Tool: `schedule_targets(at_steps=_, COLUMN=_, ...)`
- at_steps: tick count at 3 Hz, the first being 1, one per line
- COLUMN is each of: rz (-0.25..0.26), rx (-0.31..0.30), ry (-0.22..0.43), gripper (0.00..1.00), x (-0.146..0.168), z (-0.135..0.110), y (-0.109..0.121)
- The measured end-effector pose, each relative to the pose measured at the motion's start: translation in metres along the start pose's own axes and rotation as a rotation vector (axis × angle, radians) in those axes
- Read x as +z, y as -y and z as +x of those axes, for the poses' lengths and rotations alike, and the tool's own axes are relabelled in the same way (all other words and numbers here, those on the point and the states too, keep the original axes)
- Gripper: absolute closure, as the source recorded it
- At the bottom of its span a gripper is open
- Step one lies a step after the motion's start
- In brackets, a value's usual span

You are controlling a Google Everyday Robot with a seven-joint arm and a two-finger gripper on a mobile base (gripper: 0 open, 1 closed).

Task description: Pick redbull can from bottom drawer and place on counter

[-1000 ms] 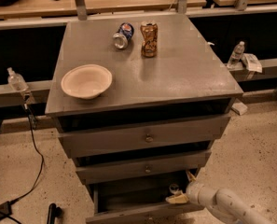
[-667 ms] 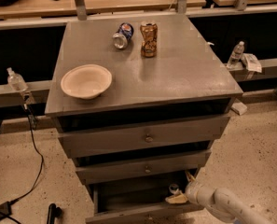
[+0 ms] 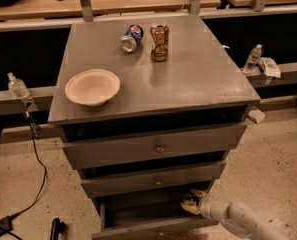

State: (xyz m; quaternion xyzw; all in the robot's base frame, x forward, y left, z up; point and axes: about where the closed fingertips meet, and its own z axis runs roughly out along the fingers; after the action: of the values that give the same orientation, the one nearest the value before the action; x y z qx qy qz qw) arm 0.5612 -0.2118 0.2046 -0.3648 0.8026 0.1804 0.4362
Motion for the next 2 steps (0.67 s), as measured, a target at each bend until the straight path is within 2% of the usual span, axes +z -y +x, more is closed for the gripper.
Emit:
schedule_targets(at_steps=1, rz=-0.019, rx=0.024, ry=0.033, gripper=0.65, x=-0.003, z=0.004, y=0.002)
schedule_targets(at_steps=2, rz=-0.043, rx=0.060, ry=0.099, gripper=0.88, x=-0.014, z=0.001, y=0.006)
